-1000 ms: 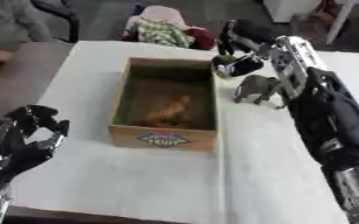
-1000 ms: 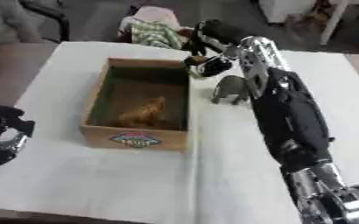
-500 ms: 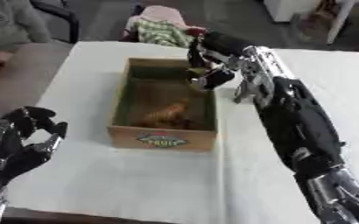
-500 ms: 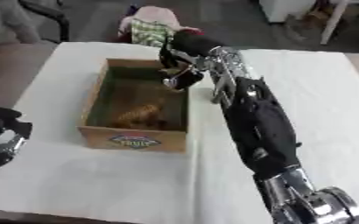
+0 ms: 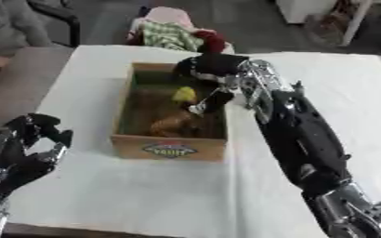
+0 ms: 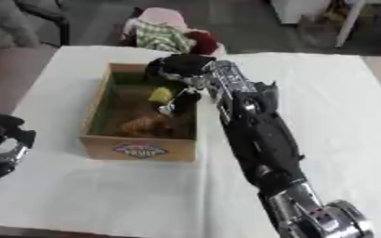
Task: Pick up objects on the table and place them in the box.
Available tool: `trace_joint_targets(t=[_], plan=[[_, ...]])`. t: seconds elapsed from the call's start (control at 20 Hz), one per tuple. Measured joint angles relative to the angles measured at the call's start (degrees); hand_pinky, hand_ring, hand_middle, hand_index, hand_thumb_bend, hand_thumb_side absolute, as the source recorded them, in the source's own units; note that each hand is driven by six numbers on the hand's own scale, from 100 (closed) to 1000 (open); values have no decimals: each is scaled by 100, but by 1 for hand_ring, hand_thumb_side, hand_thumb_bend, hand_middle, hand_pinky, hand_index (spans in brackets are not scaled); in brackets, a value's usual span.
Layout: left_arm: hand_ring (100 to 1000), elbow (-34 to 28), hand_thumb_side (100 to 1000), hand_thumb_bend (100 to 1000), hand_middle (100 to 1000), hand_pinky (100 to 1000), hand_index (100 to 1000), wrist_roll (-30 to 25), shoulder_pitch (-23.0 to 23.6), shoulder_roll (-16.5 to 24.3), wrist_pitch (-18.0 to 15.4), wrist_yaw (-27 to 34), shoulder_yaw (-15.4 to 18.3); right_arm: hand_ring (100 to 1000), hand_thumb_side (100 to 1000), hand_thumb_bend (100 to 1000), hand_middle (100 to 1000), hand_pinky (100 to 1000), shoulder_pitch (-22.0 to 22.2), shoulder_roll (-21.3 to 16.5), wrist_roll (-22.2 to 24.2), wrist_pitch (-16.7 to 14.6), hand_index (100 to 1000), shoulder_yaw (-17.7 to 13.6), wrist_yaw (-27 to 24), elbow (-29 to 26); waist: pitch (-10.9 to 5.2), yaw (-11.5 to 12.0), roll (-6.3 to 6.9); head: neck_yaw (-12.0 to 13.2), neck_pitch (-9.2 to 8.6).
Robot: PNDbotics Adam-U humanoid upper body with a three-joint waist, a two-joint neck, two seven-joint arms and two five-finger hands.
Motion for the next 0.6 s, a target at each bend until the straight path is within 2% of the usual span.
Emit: trace_joint_targets(t=[0.35,0.6], plan=[[495,1,100,318,449,751,627,3,47,0,0,-1,2,810,444,236,833,755,-138,-567,112,245,897,-233,-427,-151,-53,-71,-21,50,2],[495,1,100,319,449,750,627,25,62,0,-6,-9,11,808,447,231,836,753,-69,-1010,212,511,899,-438,-482,-58,-53,-97,-37,105,2]])
